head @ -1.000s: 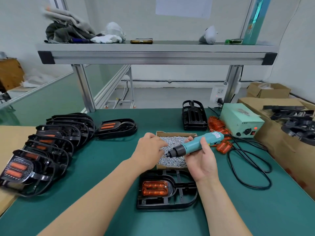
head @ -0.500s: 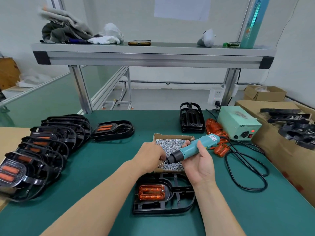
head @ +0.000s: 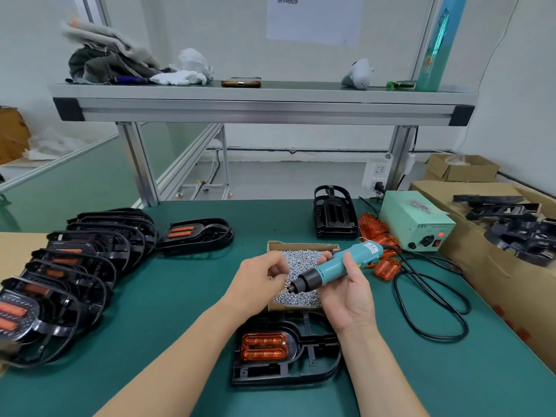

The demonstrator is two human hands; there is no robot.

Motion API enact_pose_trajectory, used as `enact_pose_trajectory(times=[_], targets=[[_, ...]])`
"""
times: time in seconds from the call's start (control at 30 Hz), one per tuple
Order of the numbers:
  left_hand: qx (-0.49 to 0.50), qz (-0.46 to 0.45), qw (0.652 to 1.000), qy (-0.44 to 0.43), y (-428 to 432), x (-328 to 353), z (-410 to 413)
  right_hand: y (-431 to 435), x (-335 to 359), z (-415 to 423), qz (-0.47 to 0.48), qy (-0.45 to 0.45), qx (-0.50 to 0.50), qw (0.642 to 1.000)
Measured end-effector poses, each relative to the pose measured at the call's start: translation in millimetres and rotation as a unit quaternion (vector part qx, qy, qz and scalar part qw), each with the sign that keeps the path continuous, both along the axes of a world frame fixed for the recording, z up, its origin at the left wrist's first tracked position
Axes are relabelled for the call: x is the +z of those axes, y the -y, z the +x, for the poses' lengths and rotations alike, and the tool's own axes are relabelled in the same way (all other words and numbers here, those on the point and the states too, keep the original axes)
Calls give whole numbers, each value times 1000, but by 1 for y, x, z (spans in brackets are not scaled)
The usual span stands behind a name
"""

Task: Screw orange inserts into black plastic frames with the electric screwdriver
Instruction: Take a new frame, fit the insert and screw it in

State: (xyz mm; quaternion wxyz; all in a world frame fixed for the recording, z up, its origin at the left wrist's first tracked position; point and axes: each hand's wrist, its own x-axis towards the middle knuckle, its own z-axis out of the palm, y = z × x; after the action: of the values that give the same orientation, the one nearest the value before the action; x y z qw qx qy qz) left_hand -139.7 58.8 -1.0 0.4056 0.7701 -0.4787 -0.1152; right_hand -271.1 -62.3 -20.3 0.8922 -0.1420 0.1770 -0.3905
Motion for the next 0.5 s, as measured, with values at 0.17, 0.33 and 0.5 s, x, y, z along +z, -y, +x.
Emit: enact_pose_trajectory(times=[0.17,0.33,0.5], targets=[[12,-22,995,-99,-24,-3,-4,-1,0,0,-13,2,6,1000],[36,-34,981,-186,-41,0,-12,-2,0,1,-12,17,7,1000],[29,-21,968,-250,-51,2,-25,-2,0,2,-15,16,-2,1000]])
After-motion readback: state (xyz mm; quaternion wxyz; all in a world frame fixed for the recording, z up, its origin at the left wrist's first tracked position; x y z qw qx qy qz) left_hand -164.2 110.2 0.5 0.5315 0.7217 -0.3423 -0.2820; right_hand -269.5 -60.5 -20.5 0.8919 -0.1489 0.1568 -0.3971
